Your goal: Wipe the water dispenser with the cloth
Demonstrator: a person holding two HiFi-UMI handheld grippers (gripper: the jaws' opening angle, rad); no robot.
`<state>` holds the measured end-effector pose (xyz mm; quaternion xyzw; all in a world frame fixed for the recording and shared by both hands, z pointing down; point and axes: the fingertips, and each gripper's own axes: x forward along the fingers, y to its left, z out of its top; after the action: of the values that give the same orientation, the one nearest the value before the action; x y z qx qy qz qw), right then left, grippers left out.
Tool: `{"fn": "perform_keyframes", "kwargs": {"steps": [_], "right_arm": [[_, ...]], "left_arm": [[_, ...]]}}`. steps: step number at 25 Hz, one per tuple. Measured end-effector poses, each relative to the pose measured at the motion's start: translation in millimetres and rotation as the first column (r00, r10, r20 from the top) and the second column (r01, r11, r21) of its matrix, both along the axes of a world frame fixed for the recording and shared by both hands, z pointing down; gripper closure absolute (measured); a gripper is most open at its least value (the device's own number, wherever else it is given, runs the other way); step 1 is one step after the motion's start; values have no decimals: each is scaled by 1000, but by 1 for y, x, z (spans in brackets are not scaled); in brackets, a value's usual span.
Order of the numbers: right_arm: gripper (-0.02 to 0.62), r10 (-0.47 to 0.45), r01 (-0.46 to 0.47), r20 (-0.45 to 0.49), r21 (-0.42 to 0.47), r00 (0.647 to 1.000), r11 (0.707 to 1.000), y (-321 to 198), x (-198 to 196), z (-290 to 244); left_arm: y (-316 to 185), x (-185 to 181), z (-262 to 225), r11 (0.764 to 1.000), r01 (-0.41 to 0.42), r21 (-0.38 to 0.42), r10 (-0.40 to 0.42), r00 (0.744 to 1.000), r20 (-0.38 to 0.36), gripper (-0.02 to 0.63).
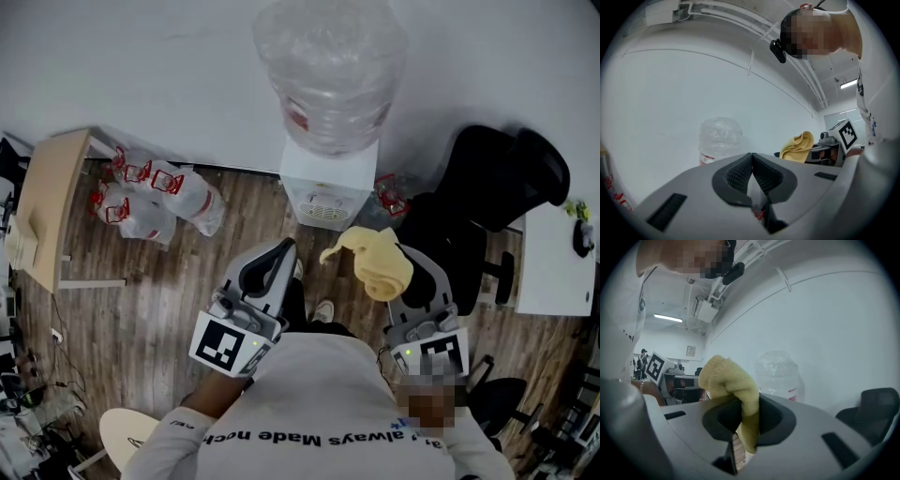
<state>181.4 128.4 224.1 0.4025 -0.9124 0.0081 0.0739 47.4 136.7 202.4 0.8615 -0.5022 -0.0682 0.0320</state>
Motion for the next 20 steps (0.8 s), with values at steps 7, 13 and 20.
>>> {"fn": "perform_keyframes", "kwargs": {"steps": [7, 13, 20], "right_arm": [[531, -8, 8, -33, -18, 999, 1000, -25, -17, 9], [531, -6, 5, -50, -21, 999, 1000, -55, -42, 8], [531, 9, -10, -59, -18, 998, 1000, -96, -79, 8]], "left_arm": [[-29, -15, 0, 1000, -9, 7, 10, 1000, -11, 586], [-64, -40, 3, 1000, -17, 4, 17, 1000, -20, 586], [-107, -71, 1, 999, -38, 26, 39, 999, -20, 586]]}}
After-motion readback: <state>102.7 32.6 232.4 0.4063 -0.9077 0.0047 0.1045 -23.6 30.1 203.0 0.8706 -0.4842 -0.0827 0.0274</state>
